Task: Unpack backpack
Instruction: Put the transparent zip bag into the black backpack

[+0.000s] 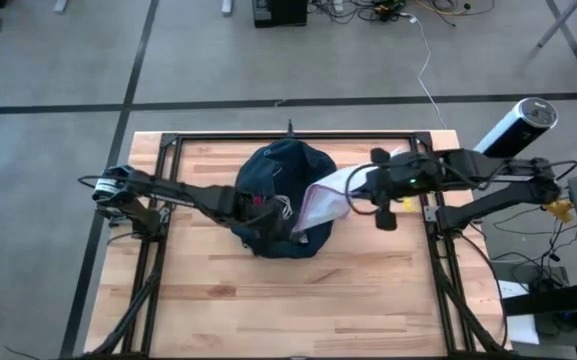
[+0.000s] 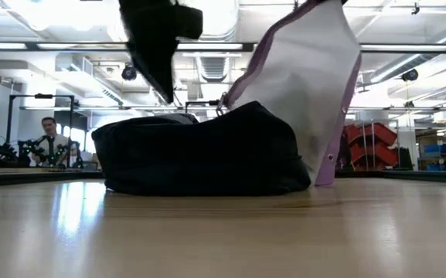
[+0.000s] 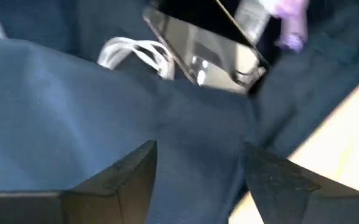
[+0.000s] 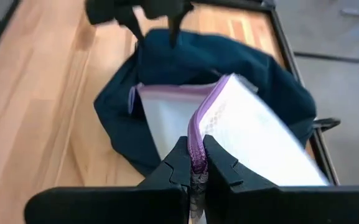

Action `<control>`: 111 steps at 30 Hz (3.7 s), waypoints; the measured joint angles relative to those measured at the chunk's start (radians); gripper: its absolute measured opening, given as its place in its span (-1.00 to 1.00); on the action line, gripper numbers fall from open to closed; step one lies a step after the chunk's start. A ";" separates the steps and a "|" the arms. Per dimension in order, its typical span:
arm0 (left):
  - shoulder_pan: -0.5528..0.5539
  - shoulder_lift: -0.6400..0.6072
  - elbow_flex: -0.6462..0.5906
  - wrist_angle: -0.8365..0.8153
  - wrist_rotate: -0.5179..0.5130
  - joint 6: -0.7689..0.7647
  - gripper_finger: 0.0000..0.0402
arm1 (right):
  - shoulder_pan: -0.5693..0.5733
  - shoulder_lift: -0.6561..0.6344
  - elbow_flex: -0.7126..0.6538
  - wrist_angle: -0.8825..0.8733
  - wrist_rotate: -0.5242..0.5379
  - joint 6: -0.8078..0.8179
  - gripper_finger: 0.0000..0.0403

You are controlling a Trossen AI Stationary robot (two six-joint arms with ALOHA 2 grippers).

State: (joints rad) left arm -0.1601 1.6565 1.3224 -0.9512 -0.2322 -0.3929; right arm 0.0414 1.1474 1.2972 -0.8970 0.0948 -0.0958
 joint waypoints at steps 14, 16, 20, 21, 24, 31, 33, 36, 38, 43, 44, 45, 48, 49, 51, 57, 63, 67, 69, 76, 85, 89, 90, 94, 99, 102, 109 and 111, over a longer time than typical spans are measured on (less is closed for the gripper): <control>-0.120 0.064 -0.089 0.163 -0.308 0.299 0.17 | -0.008 0.025 0.000 0.011 0.010 -0.001 -1.00; -0.120 0.080 -0.102 0.165 -0.308 0.324 0.14 | -0.007 0.008 0.000 0.011 0.010 0.004 -1.00; -0.120 0.118 -0.092 0.197 -0.308 0.376 0.10 | -0.008 -0.021 0.000 0.011 0.010 0.018 -1.00; -0.120 0.130 -0.085 0.215 -0.308 0.388 0.10 | -0.008 -0.027 0.000 0.011 0.010 0.019 -1.00; -0.119 0.162 -0.068 0.272 -0.341 0.395 0.10 | -0.008 -0.044 0.000 0.011 0.010 0.019 -1.00; -0.087 0.227 -0.060 0.228 -0.363 0.404 0.13 | -0.007 -0.072 0.000 0.008 0.010 0.018 -1.00; -0.086 0.237 -0.058 0.188 -0.365 0.400 0.09 | -0.007 -0.078 0.000 0.007 0.010 0.017 -1.00; -0.086 0.243 -0.020 0.095 -0.412 0.328 -0.20 | -0.007 -0.083 0.000 0.006 0.010 0.012 -1.00; -0.085 0.236 0.030 0.023 -0.467 0.254 -0.52 | -0.007 -0.085 0.000 0.006 0.011 0.009 -1.00; -0.086 0.198 0.204 -0.129 -0.674 0.076 -0.95 | -0.007 -0.086 0.000 0.012 0.011 0.004 -1.00; -0.091 0.183 0.242 -0.154 -0.729 0.039 -0.97 | -0.007 -0.086 0.000 0.013 0.011 0.001 -1.00; -0.098 0.166 0.280 -0.182 -0.785 -0.005 -0.98 | -0.007 -0.086 0.000 0.013 0.011 -0.001 -1.00; -0.113 0.099 0.366 -0.247 -0.924 -0.153 -0.99 | -0.007 -0.085 0.000 0.020 0.010 0.004 -1.00; -0.116 0.073 0.381 -0.250 -0.954 -0.192 -0.99 | -0.007 -0.085 0.000 0.021 0.006 0.006 -1.00; -0.121 0.020 0.390 -0.249 -0.981 -0.265 -1.00 | -0.007 -0.085 0.000 0.021 -0.025 0.008 -1.00; -0.125 -0.078 0.344 -0.256 -0.953 -0.414 -1.00 | -0.001 -0.078 -0.051 0.147 -0.196 0.020 -1.00; -0.126 -0.071 0.311 -0.234 -0.841 -0.428 -1.00 | 0.000 -0.019 -0.165 0.426 -0.230 -0.016 -1.00; -0.126 -0.046 0.299 -0.170 -0.830 -0.430 -1.00 | 0.000 0.099 -0.243 0.733 -0.245 -0.075 -1.00; -0.125 -0.037 0.296 -0.138 -0.825 -0.432 -1.00 | 0.000 0.174 -0.272 0.875 -0.259 -0.097 -1.00; -0.124 -0.036 0.295 -0.128 -0.829 -0.510 -1.00 | 0.004 0.507 -0.281 1.041 -0.225 -0.083 -1.00; -0.125 -0.037 0.285 -0.085 -0.803 -0.507 -0.97 | 0.010 0.875 -0.069 1.037 -0.150 -0.033 -1.00; -0.126 -0.038 0.279 -0.073 -0.798 -0.522 -0.97 | 0.036 0.883 0.025 0.868 -0.174 -0.121 -0.98; -0.127 -0.038 0.277 -0.071 -0.797 -0.527 -0.97 | 0.041 0.876 0.045 0.826 -0.174 -0.152 -0.95; -0.125 -0.038 0.272 -0.081 -0.798 -0.537 -0.97 | 0.047 0.835 0.116 0.707 -0.178 -0.208 -0.72; -0.125 -0.043 0.272 -0.104 -0.806 -0.533 -0.97 | 0.036 0.784 0.169 0.528 -0.177 -0.225 -0.28; -0.123 -0.043 0.270 -0.117 -0.806 -0.534 -0.97 | 0.028 0.749 0.182 0.385 -0.177 -0.225 -0.03; -0.121 -0.041 0.263 -0.126 -0.809 -0.534 -0.97 | 0.007 0.611 0.189 0.020 -0.149 -0.166 0.18; -0.121 -0.041 0.263 -0.129 -0.810 -0.534 -0.97 | -0.005 0.549 0.165 -0.047 -0.077 -0.153 0.14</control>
State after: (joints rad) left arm -0.2810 1.6157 1.5852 -1.0801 -1.0420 -0.9273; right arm 0.0367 1.6966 1.4623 -0.9444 0.0179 -0.2490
